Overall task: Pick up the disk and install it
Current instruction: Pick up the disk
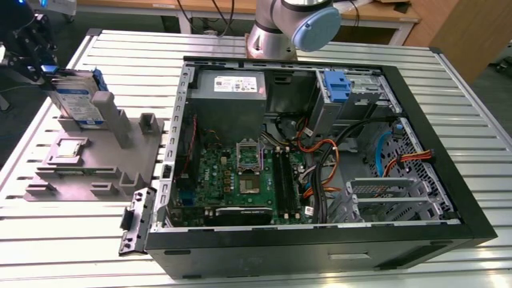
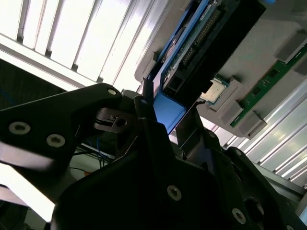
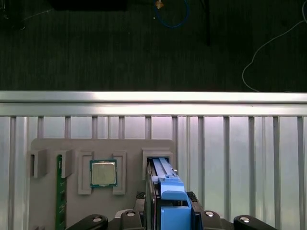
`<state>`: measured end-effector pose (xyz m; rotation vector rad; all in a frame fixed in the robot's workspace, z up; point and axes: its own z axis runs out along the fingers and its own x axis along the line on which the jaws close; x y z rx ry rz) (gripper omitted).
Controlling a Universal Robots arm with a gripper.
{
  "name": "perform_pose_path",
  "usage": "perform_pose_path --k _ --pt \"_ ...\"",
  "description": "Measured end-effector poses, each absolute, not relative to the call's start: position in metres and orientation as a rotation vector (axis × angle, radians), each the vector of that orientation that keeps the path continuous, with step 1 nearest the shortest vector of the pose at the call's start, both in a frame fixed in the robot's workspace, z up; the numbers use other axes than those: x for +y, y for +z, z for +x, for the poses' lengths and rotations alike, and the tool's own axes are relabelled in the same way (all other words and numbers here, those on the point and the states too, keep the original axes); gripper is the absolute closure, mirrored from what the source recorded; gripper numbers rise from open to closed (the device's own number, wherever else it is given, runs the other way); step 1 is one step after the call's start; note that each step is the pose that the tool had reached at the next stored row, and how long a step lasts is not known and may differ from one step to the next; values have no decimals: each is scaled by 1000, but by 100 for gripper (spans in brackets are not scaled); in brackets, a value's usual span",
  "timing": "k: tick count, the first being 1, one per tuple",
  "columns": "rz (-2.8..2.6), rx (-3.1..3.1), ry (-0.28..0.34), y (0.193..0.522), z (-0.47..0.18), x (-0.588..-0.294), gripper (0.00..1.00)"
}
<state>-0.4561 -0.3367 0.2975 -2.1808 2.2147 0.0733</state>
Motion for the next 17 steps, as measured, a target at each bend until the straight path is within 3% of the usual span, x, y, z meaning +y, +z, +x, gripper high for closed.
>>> perform_pose_path --k 17 --pt "-2179 2226 85 297 -454 -336 55"
